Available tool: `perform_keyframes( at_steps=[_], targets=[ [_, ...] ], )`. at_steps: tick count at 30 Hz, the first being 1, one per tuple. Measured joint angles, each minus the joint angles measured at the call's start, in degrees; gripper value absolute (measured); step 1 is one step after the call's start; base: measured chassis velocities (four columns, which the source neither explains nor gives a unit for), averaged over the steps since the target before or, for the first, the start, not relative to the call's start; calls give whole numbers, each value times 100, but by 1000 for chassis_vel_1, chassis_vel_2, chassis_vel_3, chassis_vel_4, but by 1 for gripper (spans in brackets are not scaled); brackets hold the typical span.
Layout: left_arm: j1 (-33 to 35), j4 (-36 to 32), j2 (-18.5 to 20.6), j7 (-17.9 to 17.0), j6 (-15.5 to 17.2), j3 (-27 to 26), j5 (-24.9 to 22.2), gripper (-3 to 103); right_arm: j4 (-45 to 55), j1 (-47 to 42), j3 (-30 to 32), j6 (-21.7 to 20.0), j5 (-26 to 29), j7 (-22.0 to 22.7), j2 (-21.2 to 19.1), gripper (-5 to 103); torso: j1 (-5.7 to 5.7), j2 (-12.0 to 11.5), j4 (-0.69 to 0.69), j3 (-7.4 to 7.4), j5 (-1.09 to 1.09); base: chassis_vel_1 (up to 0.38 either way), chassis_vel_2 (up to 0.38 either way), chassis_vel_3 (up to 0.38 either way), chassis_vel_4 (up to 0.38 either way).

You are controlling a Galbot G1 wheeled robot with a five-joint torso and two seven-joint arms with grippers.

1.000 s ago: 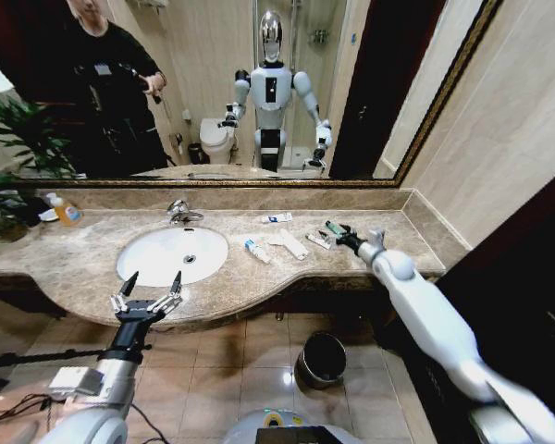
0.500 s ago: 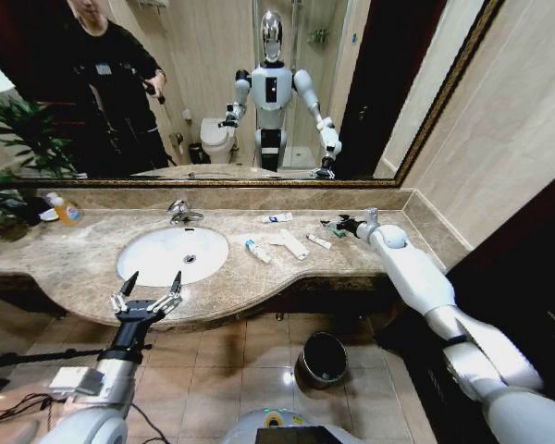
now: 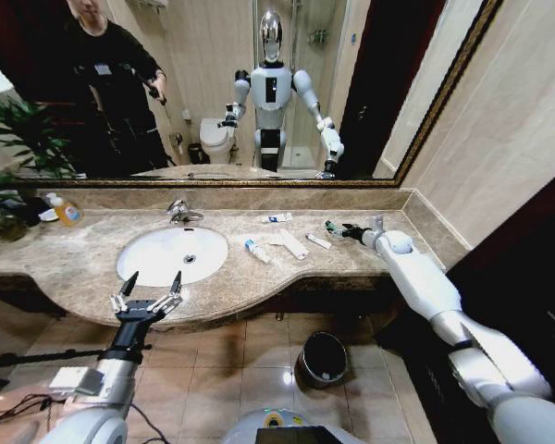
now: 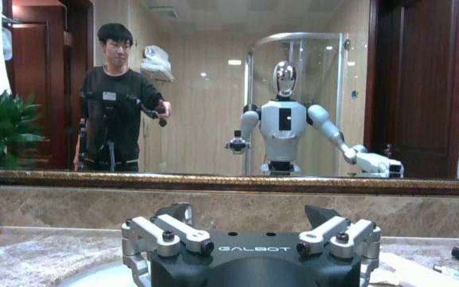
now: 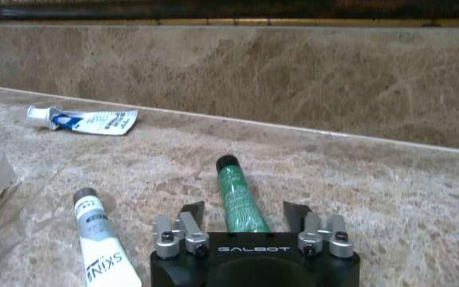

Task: Pick up the trash from the sink and place it in the trash bin.

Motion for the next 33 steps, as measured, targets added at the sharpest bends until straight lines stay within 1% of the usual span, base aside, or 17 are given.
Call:
perform_keyframes(
  at_steps=[3, 5, 6, 9, 10, 11, 12, 14, 18, 20, 21, 23, 24, 26, 28, 31, 33],
  targets=[
    [0, 0, 0, 0, 0, 0, 0, 100, 30, -25, 7, 5, 0, 0, -2, 62, 0, 0, 0, 0, -1, 0, 0, 0, 0],
    [0, 0, 0, 0, 0, 0, 0, 100, 39, -25, 7, 6, 0, 2, 0, 62, 0, 0, 0, 0, -1, 0, 0, 0, 0],
    [0, 0, 0, 0, 0, 0, 0, 100, 53, -25, 8, 7, -1, 14, 13, 57, 0, 0, 0, 0, -1, 0, 0, 0, 0],
    [0, 0, 0, 0, 0, 0, 0, 100, 68, -28, 13, 7, -2, 32, 24, 52, 0, 0, 1, 0, 0, 0, 0, 0, 0],
    [0, 0, 0, 0, 0, 0, 0, 100, 77, -34, 16, 7, -5, 41, 28, 47, 0, 0, 1, 0, -1, 0, 0, 0, 0],
    [0, 0, 0, 0, 0, 0, 0, 100, 88, -47, 18, 9, -12, 52, 31, 47, 0, 0, 1, 0, -1, 0, 0, 0, 0],
    [0, 0, 0, 0, 0, 0, 0, 100, 93, -61, 19, 18, -25, 64, 34, 37, 0, 0, 0, 0, 0, 0, 0, 0, 0],
    [0, 0, 0, 0, 0, 0, 0, 100, 93, -71, 20, 35, -32, 75, 38, 37, 0, 0, 0, 0, -1, 0, 0, 0, 0],
    [0, 0, 0, 0, 0, 0, 0, 100, 145, -122, 49, 84, -53, 143, 54, 15, 0, 0, 0, 0, -1, 0, 0, 0, 0],
    [0, 0, 0, 0, 0, 0, 0, 100, 174, -140, 59, 87, -54, 163, 54, 15, 0, 0, 0, 0, -2, 0, 0, 0, 0],
    [0, 0, 0, 0, 0, 0, 0, 100, 264, -199, 119, 92, -61, 211, 52, 8, 0, 0, 1, 0, 1, 0, 0, 0, 0],
    [0, 0, 0, 0, 0, 0, 0, 100, 313, -232, 152, 104, -65, 233, 48, 8, 0, 0, 1, 0, 1, 0, 0, 0, 0],
    [0, 0, 0, 0, 0, 0, 0, 100, 396, -287, 198, 126, -64, 275, 39, 5, 0, 0, 1, 0, 0, 0, 0, 0, 0],
    [0, 0, 0, 0, 0, 0, 0, 100, 778, -539, 344, 168, 6, 531, -28, 4, 0, 0, 1, 0, 1, 0, 0, 0, 0],
    [0, 0, 0, 0, 0, 0, 0, 100, 896, -613, 392, 173, 47, 595, -50, 4, 0, 0, 1, 0, 1, 0, 0, 0, 0],
    [0, 0, 0, 0, 0, 0, 0, 100, 1432, -954, 654, 176, 175, 804, -151, 4, 0, 0, 1, 0, 0, 0, 0, 0, 0],
    [1, 0, 0, 0, 0, 0, 0, 100, 2026, -1344, 990, 176, 301, 950, -308, 4, 0, 0, 0, 0, -3, 0, 0, 0, 0]
  ],
)
